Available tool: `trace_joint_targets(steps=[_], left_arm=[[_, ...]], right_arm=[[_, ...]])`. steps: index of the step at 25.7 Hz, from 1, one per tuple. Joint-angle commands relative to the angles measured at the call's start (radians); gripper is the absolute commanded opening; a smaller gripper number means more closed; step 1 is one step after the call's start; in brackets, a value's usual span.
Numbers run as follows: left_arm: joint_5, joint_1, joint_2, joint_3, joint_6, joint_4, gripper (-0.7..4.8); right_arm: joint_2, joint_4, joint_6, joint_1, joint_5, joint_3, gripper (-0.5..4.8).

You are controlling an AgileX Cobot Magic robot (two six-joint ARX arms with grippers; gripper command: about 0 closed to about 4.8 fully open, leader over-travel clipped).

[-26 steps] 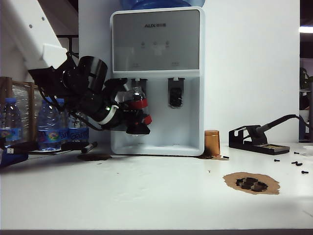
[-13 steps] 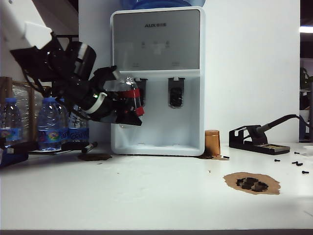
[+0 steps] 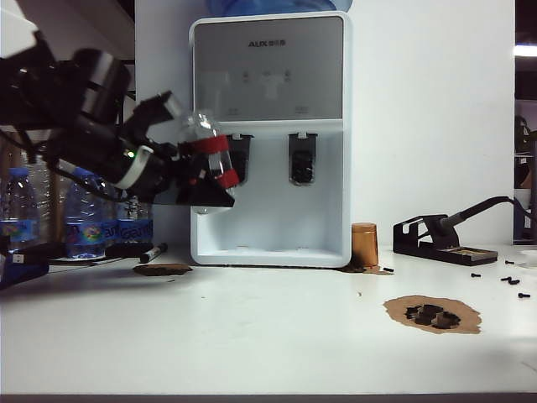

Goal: Pick up the water bottle with two loops of red belts, then reach the front water dispenser and gently press the gray-black baffle horizontally to get a little water.

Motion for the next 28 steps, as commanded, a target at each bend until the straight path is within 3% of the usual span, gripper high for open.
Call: trace_joint_targets(steps=[1, 8, 11, 14, 20, 28], left_arm=[[0.043, -0.016, -0.057, -0.096, 0.0, 0.104, -0.05], [0.059, -0.078, -0.166, -0.301, 0.005, 0.169, -0.05], [0.01, -0.134, -0.189, -0.377, 0.048, 0.222, -0.05], [-0.02, -0.168, -0.189, -0.4, 0.088, 0.201, -0.05], [-0.035, -0.201, -0.186, -0.455, 0.121, 0.187, -0.05], [-0.033, -0.201, -0.185, -0.5, 0.158, 0.175, -0.05]], right_arm=[[-0.001, 0.03, -0.008, 0.001, 0.008, -0.005, -0.03], [-0.015, 0.043, -0.009, 0.0, 0.012, -0.033, -0.03], [-0.076, 0.078, 0.004, -0.001, 0.01, -0.095, -0.03], [-0.142, 0.087, 0.011, -0.001, -0.012, -0.14, -0.03], [-0.181, 0.081, 0.035, 0.0, -0.172, -0.235, -0.03], [-0.181, 0.062, 0.016, 0.0, -0.165, -0.259, -0.03]])
